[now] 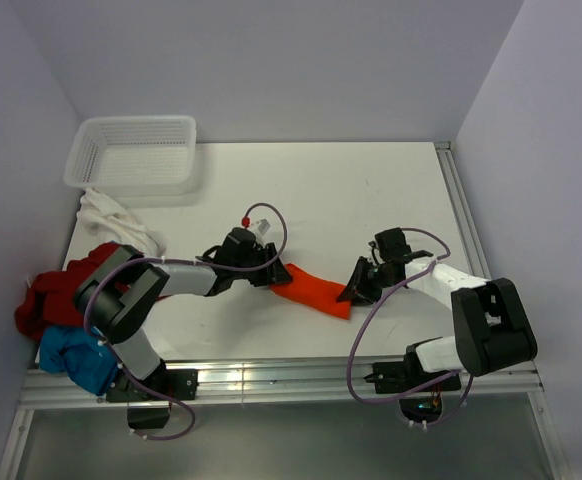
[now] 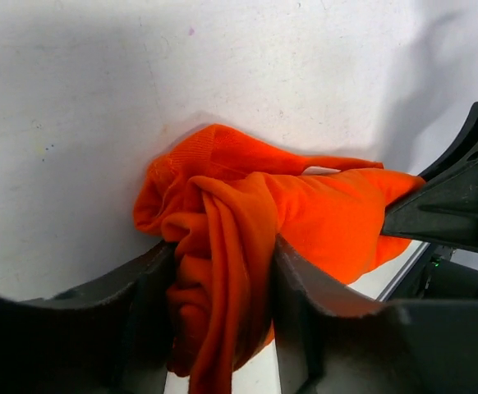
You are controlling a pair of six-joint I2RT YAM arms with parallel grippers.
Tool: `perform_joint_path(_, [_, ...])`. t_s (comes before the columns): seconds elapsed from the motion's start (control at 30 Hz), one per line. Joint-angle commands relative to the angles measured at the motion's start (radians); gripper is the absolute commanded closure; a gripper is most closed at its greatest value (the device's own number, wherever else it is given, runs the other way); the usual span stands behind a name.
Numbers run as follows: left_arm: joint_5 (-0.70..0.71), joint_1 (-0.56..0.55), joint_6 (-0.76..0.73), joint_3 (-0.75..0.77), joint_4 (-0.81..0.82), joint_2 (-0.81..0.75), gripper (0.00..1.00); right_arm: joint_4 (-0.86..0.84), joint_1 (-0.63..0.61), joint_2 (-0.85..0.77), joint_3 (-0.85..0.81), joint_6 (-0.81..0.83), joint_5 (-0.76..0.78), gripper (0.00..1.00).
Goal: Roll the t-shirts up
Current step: Place the rolled tshirt into the container
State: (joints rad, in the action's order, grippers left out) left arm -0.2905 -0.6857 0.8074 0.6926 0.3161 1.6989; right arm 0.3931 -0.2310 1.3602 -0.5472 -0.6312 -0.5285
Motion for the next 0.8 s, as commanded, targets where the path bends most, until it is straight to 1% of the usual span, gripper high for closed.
perform_joint_path(0.0, [0.077, -0.006, -0.031, -0.068, -0.154, 0.048, 0.62, 0.064, -0.005, 0.027, 0.053, 0.024, 0.102, 1.0])
perform_joint_path(0.03, [0.074, -0.005, -0.031, -0.073, -0.147, 0.047, 0.69, 0.064, -0.005, 0.027, 0.053, 0.024, 0.102, 1.0])
perform_joint_path(0.07, [0.071, -0.005, -0.031, -0.074, -0.146, 0.045, 0.89, 0.064, -0.005, 0.027, 0.052, 0.024, 0.102, 1.0])
perform_joint_path(0.1, [0.068, -0.005, -0.033, -0.071, -0.155, 0.048, 1.0, 0.064, -0.005, 0.027, 0.047, 0.024, 0.102, 1.0])
perform_joint_path(0.27, [0.082, -0.005, -0.04, -0.021, -0.219, 0.051, 1.0, 0.082, -0.005, 0.013, 0.015, 0.036, 0.125, 1.0])
perform_joint_path(0.37, [0.121, -0.005, -0.047, 0.042, -0.314, 0.041, 1.0, 0.079, -0.008, 0.01, -0.003, 0.027, 0.114, 1.0])
perform_joint_path(0.43, [0.158, -0.003, -0.043, 0.085, -0.398, 0.045, 1.0, 0.061, -0.01, 0.008, -0.019, 0.016, 0.096, 1.0])
perform_joint_path(0.47, [0.193, -0.005, -0.043, 0.131, -0.464, 0.048, 1.0, 0.056, -0.008, 0.01, -0.025, 0.007, 0.091, 1.0])
perform_joint_path(0.57, [0.217, 0.0, -0.043, 0.198, -0.544, 0.038, 1.0, 0.038, -0.019, 0.01, -0.072, -0.015, 0.074, 1.0])
perform_joint_path(0.77, [0.2, 0.075, -0.066, 0.343, -0.658, 0.03, 1.0, 0.015, -0.05, 0.027, -0.22, -0.065, 0.033, 1.0])
